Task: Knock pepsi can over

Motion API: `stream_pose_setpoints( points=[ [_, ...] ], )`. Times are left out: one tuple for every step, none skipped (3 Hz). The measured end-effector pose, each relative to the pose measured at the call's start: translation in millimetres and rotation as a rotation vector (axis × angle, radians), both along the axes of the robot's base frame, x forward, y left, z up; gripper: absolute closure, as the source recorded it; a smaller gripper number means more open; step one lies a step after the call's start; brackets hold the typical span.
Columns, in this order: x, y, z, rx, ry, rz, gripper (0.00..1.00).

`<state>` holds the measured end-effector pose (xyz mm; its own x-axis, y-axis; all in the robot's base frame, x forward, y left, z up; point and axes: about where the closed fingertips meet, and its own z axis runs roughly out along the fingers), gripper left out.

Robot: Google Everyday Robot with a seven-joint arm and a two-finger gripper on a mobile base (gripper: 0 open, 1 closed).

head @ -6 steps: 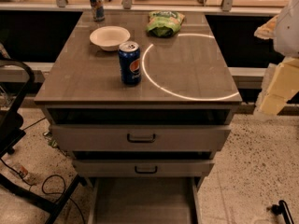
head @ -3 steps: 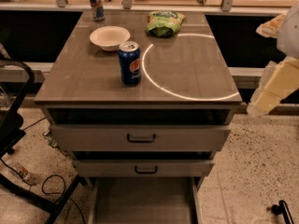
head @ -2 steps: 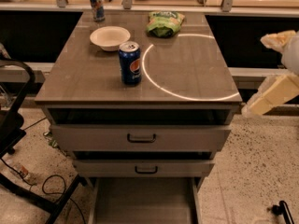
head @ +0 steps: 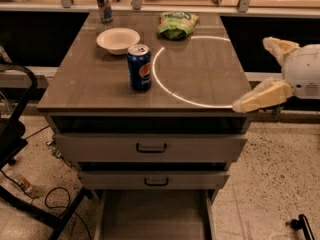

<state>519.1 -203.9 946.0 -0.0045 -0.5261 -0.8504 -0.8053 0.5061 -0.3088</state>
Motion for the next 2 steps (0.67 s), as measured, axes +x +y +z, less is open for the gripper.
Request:
stream_pose_setpoints(
  points=[
    [3.3, 21.6, 13.8, 0.112, -0.028, 0.037, 0.00],
    [5.5, 25.2, 13.6, 0.126, -0.024, 0.038, 0.00]
  ],
)
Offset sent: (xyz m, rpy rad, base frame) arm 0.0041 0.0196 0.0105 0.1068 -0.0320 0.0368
